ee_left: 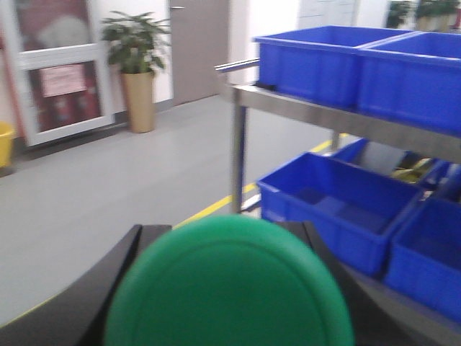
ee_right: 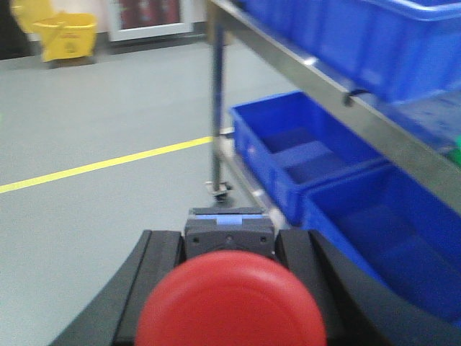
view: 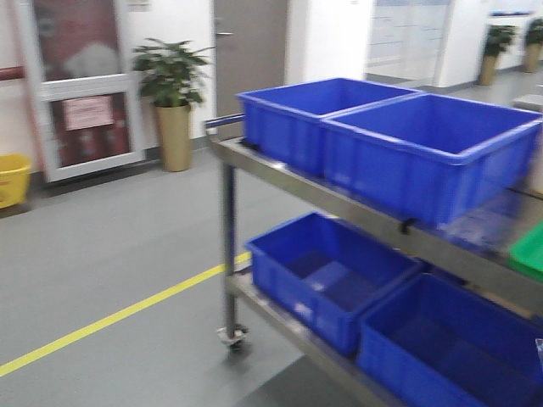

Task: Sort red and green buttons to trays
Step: 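Drive the base to the cart with the green and red trays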

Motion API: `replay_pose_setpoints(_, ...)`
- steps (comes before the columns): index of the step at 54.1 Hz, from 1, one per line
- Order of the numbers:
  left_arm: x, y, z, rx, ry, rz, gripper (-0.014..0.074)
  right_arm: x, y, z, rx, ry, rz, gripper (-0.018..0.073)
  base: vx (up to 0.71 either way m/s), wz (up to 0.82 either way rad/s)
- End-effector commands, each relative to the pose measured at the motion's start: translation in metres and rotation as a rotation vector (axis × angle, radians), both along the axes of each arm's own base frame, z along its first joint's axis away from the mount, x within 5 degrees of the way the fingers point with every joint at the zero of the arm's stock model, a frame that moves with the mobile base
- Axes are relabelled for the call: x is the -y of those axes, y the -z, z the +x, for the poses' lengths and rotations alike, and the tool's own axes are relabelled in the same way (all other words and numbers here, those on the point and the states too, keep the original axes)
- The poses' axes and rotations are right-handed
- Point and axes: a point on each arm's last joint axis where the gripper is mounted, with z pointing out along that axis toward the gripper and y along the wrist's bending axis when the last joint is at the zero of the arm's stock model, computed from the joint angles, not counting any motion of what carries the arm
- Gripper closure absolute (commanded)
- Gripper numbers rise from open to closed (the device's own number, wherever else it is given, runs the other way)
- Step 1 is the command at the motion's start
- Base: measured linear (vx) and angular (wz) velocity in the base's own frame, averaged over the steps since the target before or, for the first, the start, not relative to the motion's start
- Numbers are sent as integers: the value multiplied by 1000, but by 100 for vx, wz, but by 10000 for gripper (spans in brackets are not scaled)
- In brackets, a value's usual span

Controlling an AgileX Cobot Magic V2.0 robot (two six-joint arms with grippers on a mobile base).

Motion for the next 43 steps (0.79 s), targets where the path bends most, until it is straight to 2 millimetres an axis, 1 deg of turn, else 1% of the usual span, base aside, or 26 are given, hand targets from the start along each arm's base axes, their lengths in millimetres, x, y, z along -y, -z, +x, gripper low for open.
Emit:
replay_pose_setpoints(1,1,-16,0,104,15,-18,596,1,-18,2,113,16,21,568,29,-76)
replay_pose_setpoints(21,1,-16,0,104,15,-18,596,1,-18,2,113,16,21,568,26,-74)
replay_pose_setpoints(43,1,-16,0,104,15,-18,596,1,-18,2,113,16,21,568,22,-61)
